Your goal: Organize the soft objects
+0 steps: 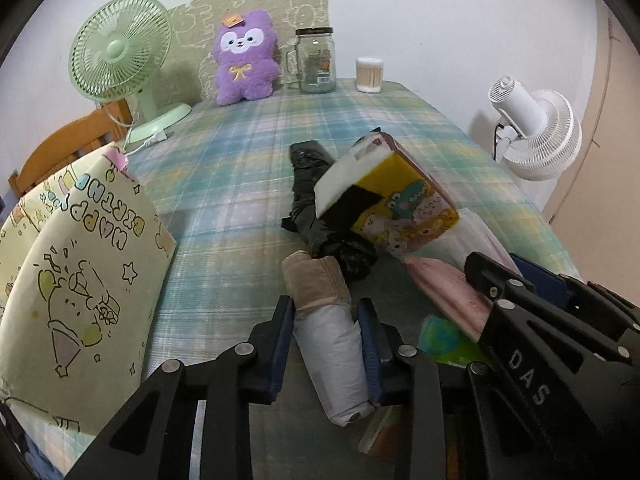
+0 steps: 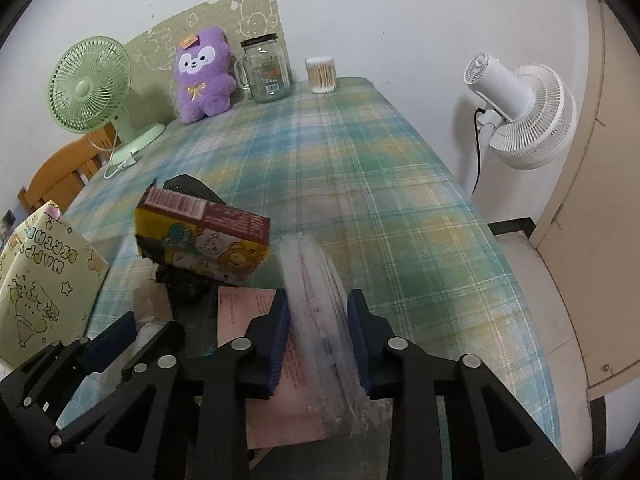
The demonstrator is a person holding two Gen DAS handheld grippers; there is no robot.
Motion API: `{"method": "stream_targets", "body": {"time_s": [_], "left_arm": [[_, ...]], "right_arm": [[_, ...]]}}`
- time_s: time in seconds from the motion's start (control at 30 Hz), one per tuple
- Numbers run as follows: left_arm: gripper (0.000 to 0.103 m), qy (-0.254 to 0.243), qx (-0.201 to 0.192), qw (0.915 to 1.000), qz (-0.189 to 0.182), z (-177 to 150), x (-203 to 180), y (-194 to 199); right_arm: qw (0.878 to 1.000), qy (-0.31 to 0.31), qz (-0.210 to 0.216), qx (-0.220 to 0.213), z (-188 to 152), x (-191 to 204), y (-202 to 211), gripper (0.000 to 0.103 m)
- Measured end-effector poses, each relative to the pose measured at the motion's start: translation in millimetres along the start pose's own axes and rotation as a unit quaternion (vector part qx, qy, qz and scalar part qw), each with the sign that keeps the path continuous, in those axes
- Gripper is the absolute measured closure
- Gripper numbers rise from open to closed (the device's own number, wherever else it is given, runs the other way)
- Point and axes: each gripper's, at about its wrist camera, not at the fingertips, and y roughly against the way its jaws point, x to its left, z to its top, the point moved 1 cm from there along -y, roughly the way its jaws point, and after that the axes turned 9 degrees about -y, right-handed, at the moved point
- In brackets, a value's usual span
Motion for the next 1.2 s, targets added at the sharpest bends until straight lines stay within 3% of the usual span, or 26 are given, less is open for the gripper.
{"method": "stream_targets", "body": {"time_s": [0.37, 1.2], "left_arm": [[0.072, -0.007, -0.026, 0.9995, 0.014, 8, -3, 22], [0.072, -0.008, -0.085, 0.9963, -0.008, 19, 20, 90]], "right_arm": [[0.999, 0.009, 0.027, -0.031, 5, 10, 27, 0.077], [0.995, 0.012, 0.041, -0.089, 13, 43, 99, 0.077]]}}
